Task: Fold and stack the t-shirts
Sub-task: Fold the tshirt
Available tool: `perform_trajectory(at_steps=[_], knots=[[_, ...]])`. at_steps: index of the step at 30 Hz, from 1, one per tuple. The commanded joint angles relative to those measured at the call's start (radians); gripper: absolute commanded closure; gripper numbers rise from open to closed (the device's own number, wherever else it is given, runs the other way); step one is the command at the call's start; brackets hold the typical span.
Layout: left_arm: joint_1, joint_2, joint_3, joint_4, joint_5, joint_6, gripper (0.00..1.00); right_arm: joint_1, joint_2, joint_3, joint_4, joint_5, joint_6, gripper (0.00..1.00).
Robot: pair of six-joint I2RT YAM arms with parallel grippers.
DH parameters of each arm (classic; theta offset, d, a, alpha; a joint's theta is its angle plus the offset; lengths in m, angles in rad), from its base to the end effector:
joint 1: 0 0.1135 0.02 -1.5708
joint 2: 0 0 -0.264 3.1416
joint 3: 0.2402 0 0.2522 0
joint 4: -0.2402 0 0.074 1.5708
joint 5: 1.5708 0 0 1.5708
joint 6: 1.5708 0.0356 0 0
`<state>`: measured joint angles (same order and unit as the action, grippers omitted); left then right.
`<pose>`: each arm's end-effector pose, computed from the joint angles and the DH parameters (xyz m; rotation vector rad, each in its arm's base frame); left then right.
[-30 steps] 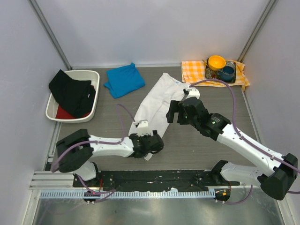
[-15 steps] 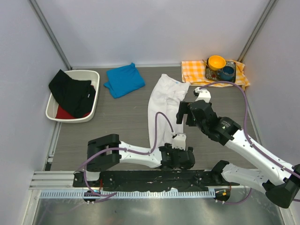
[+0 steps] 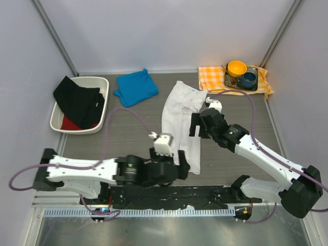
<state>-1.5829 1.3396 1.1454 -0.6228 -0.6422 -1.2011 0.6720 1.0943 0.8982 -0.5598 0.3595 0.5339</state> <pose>0.0179 -0.2818 0.3073 0.1382 2.3000 -0.7547 0.1870 0.1327 0.2856 0.0210 2.2771 0.2159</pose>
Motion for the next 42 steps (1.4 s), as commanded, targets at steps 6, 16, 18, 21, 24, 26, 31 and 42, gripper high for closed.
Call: perform_trajectory(at_steps=[6, 16, 18, 21, 24, 26, 31, 42], knots=[[0.055, -0.45, -0.211, -0.472, -0.318, -0.323, 0.1, 0.11, 0.093, -0.036, 0.093, -0.155, 0.084, 0.06], [0.158, -0.605, -0.374, -0.623, -0.317, -0.445, 0.1, 0.363, 0.251, 0.048, 0.107, -0.163, 0.173, 0.29], [0.172, -0.625, -0.392, -0.62, -0.309, -0.448, 0.1, 0.382, 0.28, 0.048, 0.11, -0.149, 0.181, 0.31], [0.182, -0.646, -0.424, -0.591, -0.3, -0.442, 0.1, 0.412, 0.314, 0.044, 0.127, -0.152, 0.195, 0.36], [0.192, -0.655, -0.446, -0.563, -0.289, -0.422, 0.1, 0.436, 0.346, 0.042, 0.129, -0.14, 0.205, 0.39], [0.198, -0.652, -0.454, -0.543, -0.283, -0.417, 0.1, 0.451, 0.361, 0.044, 0.124, -0.126, 0.209, 0.41], [0.207, -0.643, -0.461, -0.511, -0.281, -0.39, 0.09, 0.466, 0.386, 0.038, 0.118, -0.099, 0.21, 0.45], [0.219, -0.658, -0.473, -0.497, -0.277, -0.377, 0.09, 0.486, 0.437, 0.024, 0.136, -0.063, 0.213, 0.59]])
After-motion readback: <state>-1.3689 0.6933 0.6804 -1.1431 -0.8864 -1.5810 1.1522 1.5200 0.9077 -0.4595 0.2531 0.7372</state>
